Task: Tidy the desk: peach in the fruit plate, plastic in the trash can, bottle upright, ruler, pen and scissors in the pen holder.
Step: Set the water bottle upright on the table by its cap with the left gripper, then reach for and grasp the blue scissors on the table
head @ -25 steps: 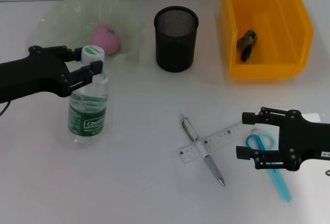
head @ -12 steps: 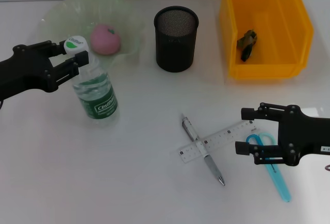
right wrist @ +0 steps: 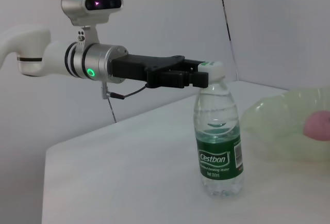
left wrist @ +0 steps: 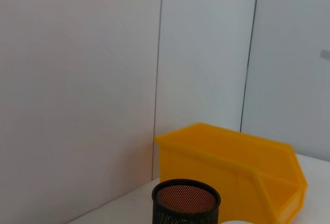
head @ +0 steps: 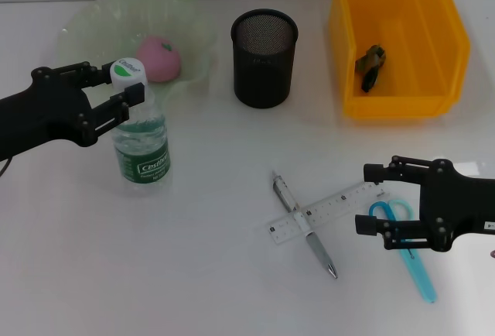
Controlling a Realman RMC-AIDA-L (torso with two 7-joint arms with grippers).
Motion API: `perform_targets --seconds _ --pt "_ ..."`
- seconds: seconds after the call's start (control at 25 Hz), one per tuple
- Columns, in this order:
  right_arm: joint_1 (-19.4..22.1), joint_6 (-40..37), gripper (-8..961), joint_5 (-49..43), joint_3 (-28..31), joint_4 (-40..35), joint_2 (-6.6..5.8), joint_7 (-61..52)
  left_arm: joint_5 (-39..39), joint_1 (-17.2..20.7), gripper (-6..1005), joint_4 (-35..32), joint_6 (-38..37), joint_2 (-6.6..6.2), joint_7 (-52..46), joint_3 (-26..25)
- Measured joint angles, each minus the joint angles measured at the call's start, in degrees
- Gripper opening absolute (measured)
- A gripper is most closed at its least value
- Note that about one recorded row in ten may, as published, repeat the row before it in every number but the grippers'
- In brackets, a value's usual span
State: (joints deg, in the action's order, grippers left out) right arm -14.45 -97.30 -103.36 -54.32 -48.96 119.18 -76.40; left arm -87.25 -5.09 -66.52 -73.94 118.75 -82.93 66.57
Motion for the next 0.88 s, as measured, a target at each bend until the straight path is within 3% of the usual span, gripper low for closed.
perform_targets --seconds 0.16,0.68,0.72,0.88 --pt "-0.21 -0.07 811 0.00 -0.03 0.08 0.00 0.00 4.23 -0.51 566 5.19 -0.73 -0.25 4.33 -0.46" --pt "-0.34 -0.09 809 0.03 -0.02 0.02 -0.01 -0.10 6.67 0.19 602 6.11 -2.82 -0.02 9.83 -1.63" --pt "-0.25 -0.09 809 0.15 0.14 -0.19 -0.01 -0.44 7.90 0.46 605 5.76 -5.22 -0.01 10.41 -3.43" --pt "0.52 -0.51 808 1.16 2.07 -4.14 0.07 -5.54 9.54 0.87 722 5.60 -7.38 0.01 11.29 -5.09"
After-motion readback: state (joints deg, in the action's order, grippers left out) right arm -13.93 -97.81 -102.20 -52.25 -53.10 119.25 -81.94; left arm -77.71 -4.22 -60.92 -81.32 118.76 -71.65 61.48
